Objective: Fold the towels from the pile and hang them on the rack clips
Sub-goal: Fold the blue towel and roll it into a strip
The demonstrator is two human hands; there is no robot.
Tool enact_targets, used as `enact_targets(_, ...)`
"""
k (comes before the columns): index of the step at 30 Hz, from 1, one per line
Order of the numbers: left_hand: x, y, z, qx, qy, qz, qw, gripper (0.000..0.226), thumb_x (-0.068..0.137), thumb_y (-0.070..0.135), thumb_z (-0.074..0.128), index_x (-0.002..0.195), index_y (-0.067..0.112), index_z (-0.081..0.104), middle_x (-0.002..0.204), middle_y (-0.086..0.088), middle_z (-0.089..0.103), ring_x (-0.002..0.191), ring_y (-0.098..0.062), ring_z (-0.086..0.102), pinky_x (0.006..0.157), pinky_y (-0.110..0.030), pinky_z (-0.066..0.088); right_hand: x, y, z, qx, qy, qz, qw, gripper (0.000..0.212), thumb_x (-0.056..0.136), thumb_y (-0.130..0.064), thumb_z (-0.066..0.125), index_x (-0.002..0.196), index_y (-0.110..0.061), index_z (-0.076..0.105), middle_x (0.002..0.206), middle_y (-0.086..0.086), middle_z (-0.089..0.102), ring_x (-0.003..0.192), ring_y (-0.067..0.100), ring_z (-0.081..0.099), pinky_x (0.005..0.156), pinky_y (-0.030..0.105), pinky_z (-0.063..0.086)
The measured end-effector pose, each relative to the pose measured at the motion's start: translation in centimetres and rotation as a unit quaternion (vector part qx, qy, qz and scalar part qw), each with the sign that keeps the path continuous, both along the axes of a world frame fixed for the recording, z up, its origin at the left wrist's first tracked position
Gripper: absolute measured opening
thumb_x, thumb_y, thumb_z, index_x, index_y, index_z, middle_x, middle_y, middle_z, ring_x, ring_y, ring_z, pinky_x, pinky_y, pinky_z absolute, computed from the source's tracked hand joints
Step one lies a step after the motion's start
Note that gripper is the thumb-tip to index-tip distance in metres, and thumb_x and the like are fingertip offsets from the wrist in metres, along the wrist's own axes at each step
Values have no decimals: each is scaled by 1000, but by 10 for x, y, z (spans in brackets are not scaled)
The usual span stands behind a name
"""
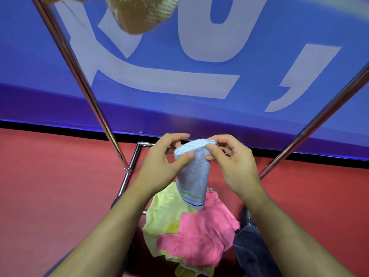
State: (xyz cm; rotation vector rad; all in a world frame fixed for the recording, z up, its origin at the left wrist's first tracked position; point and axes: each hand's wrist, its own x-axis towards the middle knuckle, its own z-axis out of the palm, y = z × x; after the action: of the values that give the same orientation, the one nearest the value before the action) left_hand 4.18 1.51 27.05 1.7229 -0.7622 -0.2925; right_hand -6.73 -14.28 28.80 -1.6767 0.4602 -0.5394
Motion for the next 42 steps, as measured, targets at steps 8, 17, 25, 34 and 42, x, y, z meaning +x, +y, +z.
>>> enact_targets(8, -19, -14, 5, -80, 125, 3, 989, 21, 84, 13, 80, 105, 15, 79, 102, 3, 80, 94, -5, 72, 81, -16, 52, -2, 4, 6, -3, -46, 24, 999, 16, 92, -1, 70, 97, -16, 73, 89, -5, 76, 78, 10, 72, 79, 21, 56)
enact_targets(17, -20, -17, 10, -60, 74, 14, 995, 8, 88, 21, 79, 96, 21, 80, 90, 6, 79, 83, -10, 71, 76, -26, 54, -3, -7, -2, 20, -38, 80, 996, 23, 93, -6, 69, 114, -17, 67, 113, -6, 74, 105, 11, 70, 94, 28, 53)
enact_targets(25, -14, -13, 23, -59, 58, -44, 996, 6, 86, 17, 80, 87, 11, 78, 82, -13, 73, 71, -12, 60, 65, -34, 50, -7, -11, -15, 19, 44, 198, 979, 83, 73, -3, 88, 143, -24, 48, 142, -8, 61, 135, 8, 53, 111, 28, 43)
enact_targets(34, -12, -7, 38, -37, 67, -102, 992, 5, 84, 13, 81, 87, 14, 78, 76, 10, 74, 70, 2, 62, 67, -13, 47, 2, 6, -11, 25, 37, 135, 990, 37, 75, 1, 85, 104, -20, 77, 104, -2, 79, 98, 10, 74, 85, 25, 58)
enact_targets(42, -5, 0, 53, -37, 65, -105, 992, 16, 85, 16, 81, 73, 22, 72, 63, 14, 64, 61, 1, 55, 60, -13, 43, 2, 21, -29, 85, 70, 109, 988, 24, 74, -3, 87, 95, -8, 78, 101, 11, 79, 102, 30, 74, 92, 49, 59)
